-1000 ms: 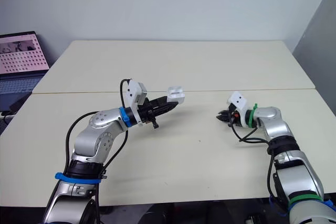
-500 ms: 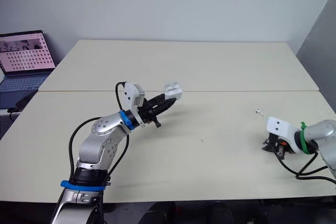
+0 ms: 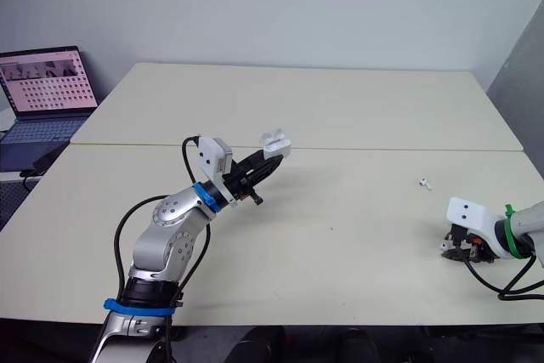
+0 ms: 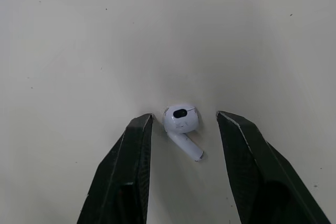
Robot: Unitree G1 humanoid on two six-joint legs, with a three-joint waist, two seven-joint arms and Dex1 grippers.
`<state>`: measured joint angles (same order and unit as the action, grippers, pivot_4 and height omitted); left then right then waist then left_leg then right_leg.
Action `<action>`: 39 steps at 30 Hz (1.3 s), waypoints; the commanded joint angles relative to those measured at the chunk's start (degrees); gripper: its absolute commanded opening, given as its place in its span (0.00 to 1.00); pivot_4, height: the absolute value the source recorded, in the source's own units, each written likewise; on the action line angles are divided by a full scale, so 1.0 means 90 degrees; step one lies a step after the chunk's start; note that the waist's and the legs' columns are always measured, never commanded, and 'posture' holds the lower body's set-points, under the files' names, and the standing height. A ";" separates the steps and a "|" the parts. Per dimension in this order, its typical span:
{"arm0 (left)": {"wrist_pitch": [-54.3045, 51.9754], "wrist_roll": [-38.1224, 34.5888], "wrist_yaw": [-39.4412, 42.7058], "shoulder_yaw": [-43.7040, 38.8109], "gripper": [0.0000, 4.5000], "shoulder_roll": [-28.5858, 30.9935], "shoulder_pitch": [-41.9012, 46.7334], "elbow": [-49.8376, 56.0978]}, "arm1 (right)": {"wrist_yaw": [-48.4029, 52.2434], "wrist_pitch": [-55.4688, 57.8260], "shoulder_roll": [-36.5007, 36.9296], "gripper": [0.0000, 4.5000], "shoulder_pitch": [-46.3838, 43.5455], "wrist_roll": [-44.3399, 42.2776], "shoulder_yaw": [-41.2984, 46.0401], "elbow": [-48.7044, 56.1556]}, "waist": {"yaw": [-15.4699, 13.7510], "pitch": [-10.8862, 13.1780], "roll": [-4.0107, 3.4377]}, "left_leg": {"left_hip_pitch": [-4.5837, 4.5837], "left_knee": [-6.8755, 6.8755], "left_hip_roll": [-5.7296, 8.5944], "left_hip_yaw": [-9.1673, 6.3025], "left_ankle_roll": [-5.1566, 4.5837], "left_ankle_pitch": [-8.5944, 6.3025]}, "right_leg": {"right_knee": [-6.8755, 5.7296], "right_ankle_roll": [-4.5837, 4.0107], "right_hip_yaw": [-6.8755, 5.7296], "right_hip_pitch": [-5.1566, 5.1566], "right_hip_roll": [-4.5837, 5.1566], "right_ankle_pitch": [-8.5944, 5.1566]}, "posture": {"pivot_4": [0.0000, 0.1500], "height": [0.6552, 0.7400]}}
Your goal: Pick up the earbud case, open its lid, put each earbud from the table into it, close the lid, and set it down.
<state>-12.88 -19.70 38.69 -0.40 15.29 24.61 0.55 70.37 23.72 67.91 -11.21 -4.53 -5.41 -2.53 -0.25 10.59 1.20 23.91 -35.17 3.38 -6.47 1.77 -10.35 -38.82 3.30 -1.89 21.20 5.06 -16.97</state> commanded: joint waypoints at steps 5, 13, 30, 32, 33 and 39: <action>0.0270 -0.0009 -0.0144 -0.0038 0.17 -0.0050 0.0216 0.0175 | -0.0019 0.0210 -0.0166 0.37 -0.0099 -0.0002 -0.0021 -0.0012 | 0.0005 0.0001 0.0001 | -0.0001 0.0000 -0.0002 0.0002 0.0000 0.0000 | 0.0000 0.0001 0.0001 0.0000 0.0000 0.0000 | 1.00 1.00; 0.0237 -0.0028 -0.0127 0.0015 0.17 -0.0053 0.0142 0.0221 | 0.0058 0.1139 -0.0519 0.09 -0.0163 -0.0686 0.0307 0.0689 | 0.0045 0.0002 0.0007 | -0.0007 -0.0001 -0.0015 0.0008 0.0000 0.0000 | -0.0002 0.0001 0.0003 0.0002 -0.0006 0.0003 | 1.00 1.00; 0.0434 -0.0014 -0.0239 0.0105 0.17 -0.0514 0.0424 -0.0066 | -0.5171 0.3614 -0.6682 0.09 -0.3157 -0.2741 0.1374 0.2977 | 0.0000 0.0004 0.0010 | 0.0053 0.0011 0.0013 -0.0061 0.0016 0.0009 | -0.0007 -0.0028 -0.0009 0.0063 -0.0002 0.0027 | 1.00 1.00; 0.0424 -0.0029 -0.0212 0.0119 0.17 -0.0544 0.0470 -0.0077 | -0.5456 0.3620 -0.6995 0.09 -0.3227 -0.2818 0.1399 0.2884 | 0.0034 0.0004 0.0009 | 0.0056 0.0011 0.0012 -0.0058 0.0023 0.0014 | -0.0017 -0.0028 -0.0005 0.0071 -0.0002 0.0028 | 1.00 1.00; 0.0425 -0.0030 -0.0207 0.0129 0.17 -0.0554 0.0493 -0.0086 | -0.5536 0.3613 -0.7079 0.09 -0.3250 -0.2833 0.1389 0.2835 | 0.0043 0.0003 0.0008 | 0.0056 0.0012 0.0009 -0.0058 0.0021 0.0013 | -0.0020 -0.0029 -0.0006 0.0075 -0.0005 0.0028 | 1.00 1.00; 0.0417 -0.0055 -0.0173 0.0135 0.17 -0.0586 0.0617 -0.0125 | -0.5926 0.3646 -0.7484 0.09 -0.3281 -0.3150 0.1498 0.2587 | 0.0091 0.0003 0.0006 | 0.0052 0.0013 -0.0002 -0.0060 0.0013 0.0011 | -0.0026 -0.0034 -0.0008 0.0077 -0.0017 0.0031 | 1.00 1.00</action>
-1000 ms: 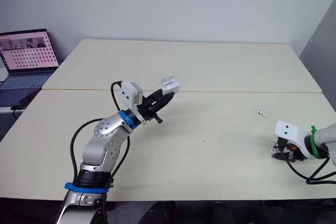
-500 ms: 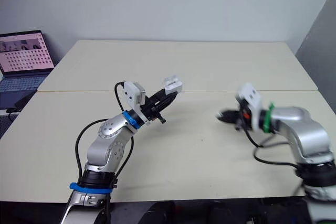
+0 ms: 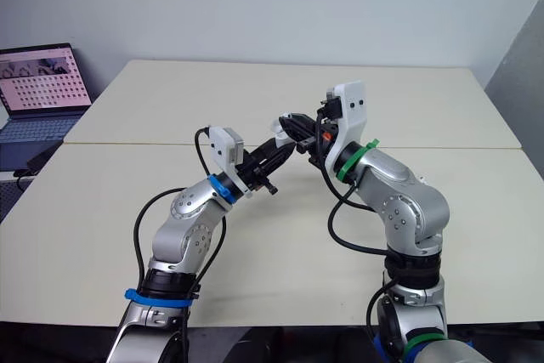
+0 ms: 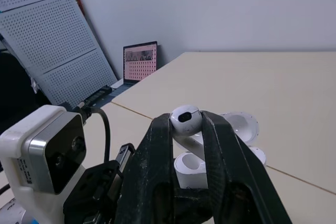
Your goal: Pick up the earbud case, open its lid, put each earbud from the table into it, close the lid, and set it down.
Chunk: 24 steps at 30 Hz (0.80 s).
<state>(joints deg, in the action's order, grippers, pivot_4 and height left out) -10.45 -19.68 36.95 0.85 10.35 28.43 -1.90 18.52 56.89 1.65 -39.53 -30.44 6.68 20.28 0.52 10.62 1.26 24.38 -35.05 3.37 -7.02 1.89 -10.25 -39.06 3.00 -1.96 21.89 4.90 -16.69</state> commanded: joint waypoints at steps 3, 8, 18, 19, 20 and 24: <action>0.0135 -0.0073 0.0024 -0.0004 0.17 -0.0041 0.0225 0.0163 | -0.0367 0.0078 -0.0350 0.09 -0.0155 -0.0563 0.0328 -0.0043 | 0.0025 0.0000 0.0000 | 0.0000 0.0001 0.0001 0.0002 -0.0001 0.0000 | 0.0001 0.0000 0.0002 0.0001 0.0000 0.0000 | 1.00 1.00; 0.0132 -0.0079 0.0039 0.0010 0.17 -0.0045 0.0225 0.0192 | -0.0789 0.0277 -0.0664 0.09 -0.0275 -0.1095 0.0684 -0.0233 | 0.0089 0.0000 -0.0001 | 0.0000 0.0003 -0.0001 0.0001 -0.0001 0.0000 | -0.0002 0.0000 0.0001 0.0002 0.0000 0.0000 | 1.00 1.00; 0.0115 -0.0091 0.0047 0.0020 0.17 -0.0048 0.0205 0.0271 | -0.1075 0.0188 -0.0608 0.09 -0.0324 -0.1404 0.0599 -0.0479 | 0.0135 0.0000 -0.0001 | 0.0000 0.0009 -0.0004 0.0004 -0.0002 0.0000 | -0.0003 0.0000 0.0003 0.0008 -0.0002 0.0000 | 1.00 1.00; 0.0119 -0.0089 0.0048 0.0022 0.17 -0.0049 0.0212 0.0262 | -0.1084 0.0184 -0.0597 0.09 -0.0317 -0.1418 0.0577 -0.0491 | 0.0135 0.0000 -0.0001 | 0.0000 0.0009 -0.0004 0.0004 -0.0002 0.0000 | -0.0003 0.0000 0.0003 0.0008 -0.0002 0.0000 | 1.00 1.00; 0.0125 -0.0085 0.0048 0.0023 0.17 -0.0050 0.0221 0.0250 | -0.1089 0.0174 -0.0592 0.09 -0.0312 -0.1425 0.0556 -0.0505 | 0.0135 0.0000 -0.0001 | 0.0000 0.0009 -0.0003 0.0005 -0.0002 0.0000 | -0.0003 0.0000 0.0004 0.0008 -0.0003 0.0000 | 1.00 1.00; 0.0133 -0.0081 0.0046 0.0024 0.17 -0.0060 0.0254 0.0226 | -0.1113 0.0137 -0.0588 0.09 -0.0295 -0.1406 0.0481 -0.0551 | 0.0135 0.0000 -0.0001 | 0.0000 0.0010 -0.0004 0.0006 -0.0002 0.0000 | -0.0003 0.0000 0.0004 0.0009 -0.0004 0.0000 | 1.00 1.00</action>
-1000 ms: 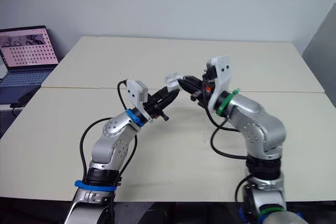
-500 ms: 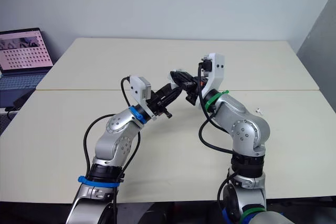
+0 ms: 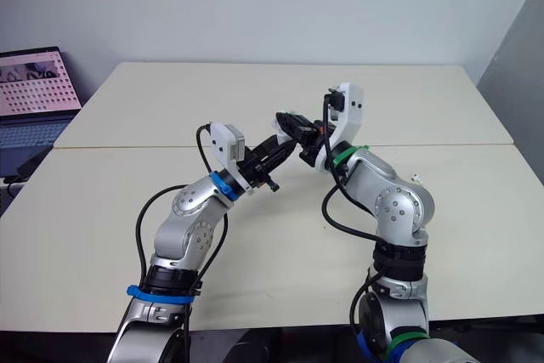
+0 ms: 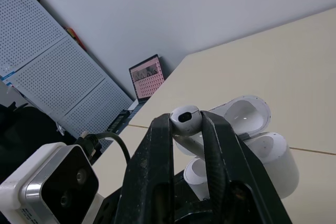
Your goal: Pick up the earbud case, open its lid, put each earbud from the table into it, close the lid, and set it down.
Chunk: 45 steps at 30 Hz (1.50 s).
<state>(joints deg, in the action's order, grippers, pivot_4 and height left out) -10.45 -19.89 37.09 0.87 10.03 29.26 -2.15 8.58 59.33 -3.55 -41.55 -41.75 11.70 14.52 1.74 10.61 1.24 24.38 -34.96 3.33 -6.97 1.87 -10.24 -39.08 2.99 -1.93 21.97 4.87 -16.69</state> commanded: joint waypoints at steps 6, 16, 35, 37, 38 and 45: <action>0.0130 -0.0060 0.0037 0.0027 0.17 -0.0027 0.0166 0.0263 | -0.0033 -0.0137 0.0011 0.09 -0.0012 -0.0113 -0.0175 0.0040 | 0.0000 0.0000 0.0000 | 0.0000 0.0000 -0.0001 0.0000 0.0000 0.0000 | 0.0000 0.0000 0.0001 0.0001 0.0000 0.0000 | 1.00 1.00; 0.0065 -0.0082 0.0014 0.0004 0.17 -0.0001 0.0166 0.0357 | -0.0261 -0.0139 0.0007 0.30 0.0142 -0.0106 -0.0159 0.0008 | 0.0000 0.0000 0.0000 | 0.0000 0.0000 -0.0001 0.0001 0.0000 0.0000 | 0.0000 0.0000 0.0001 0.0001 0.0000 0.0000 | 1.00 1.00; -0.0023 -0.0104 0.0065 0.0030 0.17 0.0022 0.0146 0.0399 | -0.0243 -0.0485 0.0212 0.60 0.0122 -0.0393 -0.0074 0.0184 | 0.0003 0.0000 0.0000 | 0.0000 0.0001 -0.0002 0.0002 0.0000 0.0000 | 0.0000 0.0000 0.0003 0.0002 -0.0002 0.0000 | 1.00 1.00; -0.0022 -0.0099 0.0062 0.0035 0.17 0.0025 0.0143 0.0395 | -0.0237 -0.0509 0.0283 0.60 0.0051 -0.0475 -0.0024 0.0228 | 0.0002 0.0000 0.0000 | 0.0000 0.0001 -0.0002 0.0002 -0.0001 0.0000 | 0.0000 0.0000 0.0002 0.0002 -0.0002 0.0000 | 1.00 1.00; -0.0023 -0.0101 0.0065 0.0032 0.17 0.0030 0.0142 0.0389 | -0.0222 -0.0514 0.0327 0.60 0.0016 -0.0496 -0.0021 0.0245 | 0.0002 0.0000 0.0000 | 0.0000 0.0002 -0.0002 0.0002 -0.0001 0.0000 | 0.0000 0.0000 0.0003 0.0002 -0.0002 0.0000 | 1.00 1.00; -0.0024 -0.0099 0.0067 0.0033 0.17 0.0038 0.0141 0.0383 | 0.0090 -0.0658 0.0799 0.60 0.0045 -0.0154 -0.0487 0.0364 | 0.0004 0.0000 0.0000 | 0.0000 0.0002 -0.0002 0.0004 -0.0001 0.0000 | 0.0000 0.0000 0.0003 0.0002 -0.0002 0.0000 | 1.00 1.00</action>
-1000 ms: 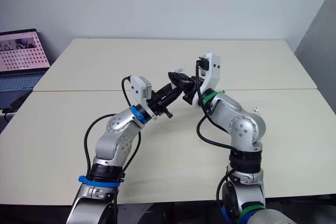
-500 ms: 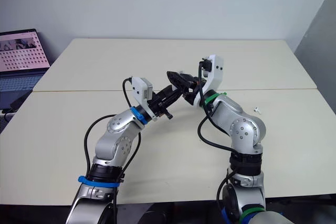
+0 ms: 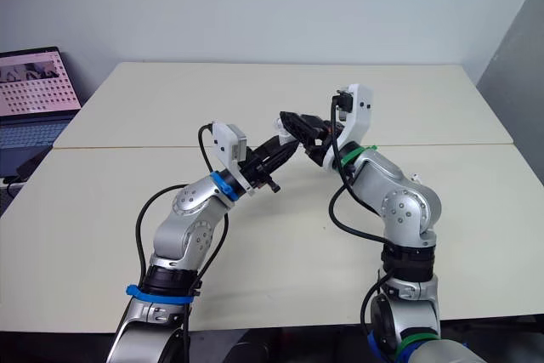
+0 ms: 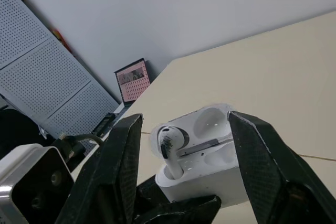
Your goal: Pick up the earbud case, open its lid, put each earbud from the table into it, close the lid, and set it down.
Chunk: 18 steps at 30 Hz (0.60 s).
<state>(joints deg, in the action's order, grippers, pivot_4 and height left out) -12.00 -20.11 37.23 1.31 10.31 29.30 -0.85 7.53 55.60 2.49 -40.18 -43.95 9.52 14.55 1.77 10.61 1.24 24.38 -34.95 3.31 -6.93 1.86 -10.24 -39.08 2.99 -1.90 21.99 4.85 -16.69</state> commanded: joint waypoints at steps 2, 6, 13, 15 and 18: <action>0.0155 -0.0066 0.0050 -0.0015 0.17 0.0009 0.0143 0.0230 | 0.0283 -0.0380 0.0233 0.60 -0.0091 0.0246 -0.0424 0.0379 | 0.0002 0.0000 0.0000 | 0.0000 0.0000 0.0000 0.0000 0.0000 0.0000 | 0.0000 0.0000 -0.0001 0.0000 0.0000 0.0000 | 1.00 1.00; 0.0194 -0.0006 0.0028 -0.0001 0.17 0.0025 0.0123 0.0223 | 0.0523 -0.0693 0.0515 0.60 -0.0075 0.0689 -0.0902 0.0505 | 0.0002 0.0000 0.0000 | 0.0000 0.0000 0.0000 0.0000 0.0000 0.0000 | 0.0000 0.0000 -0.0001 0.0000 -0.0001 0.0000 | 1.00 1.00; 0.0236 0.0037 -0.0005 0.0036 0.17 0.0028 0.0114 0.0213 | 0.0797 -0.1018 0.0862 0.60 -0.0004 0.1289 -0.1481 0.0531 | 0.0001 0.0000 0.0000 | 0.0000 0.0000 0.0000 -0.0001 0.0000 0.0000 | 0.0001 0.0000 -0.0001 0.0000 -0.0001 0.0000 | 1.00 1.00; 0.0248 0.0047 -0.0012 0.0043 0.17 0.0035 0.0121 0.0208 | 0.0851 -0.1071 0.0901 0.60 0.0013 0.1412 -0.1566 0.0515 | 0.0001 0.0000 0.0000 | 0.0000 0.0000 0.0000 -0.0001 0.0000 0.0000 | 0.0001 0.0001 -0.0001 0.0000 -0.0001 0.0000 | 1.00 1.00; 0.0271 0.0065 -0.0022 0.0042 0.17 0.0047 0.0120 0.0200 | 0.0928 -0.1145 0.0929 0.60 0.0027 0.1572 -0.1653 0.0491 | 0.0000 0.0000 0.0000 | 0.0000 0.0000 0.0000 -0.0001 0.0000 0.0000 | 0.0001 0.0000 -0.0001 0.0000 -0.0001 0.0000 | 1.00 1.00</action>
<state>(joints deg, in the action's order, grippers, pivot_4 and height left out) -11.01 -19.42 36.93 1.83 10.60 29.32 -0.87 15.06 46.68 10.84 -39.64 -30.29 -4.87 17.15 1.77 10.61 1.24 24.38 -34.95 3.31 -6.95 1.86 -10.24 -39.07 3.00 -1.91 21.99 4.85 -16.69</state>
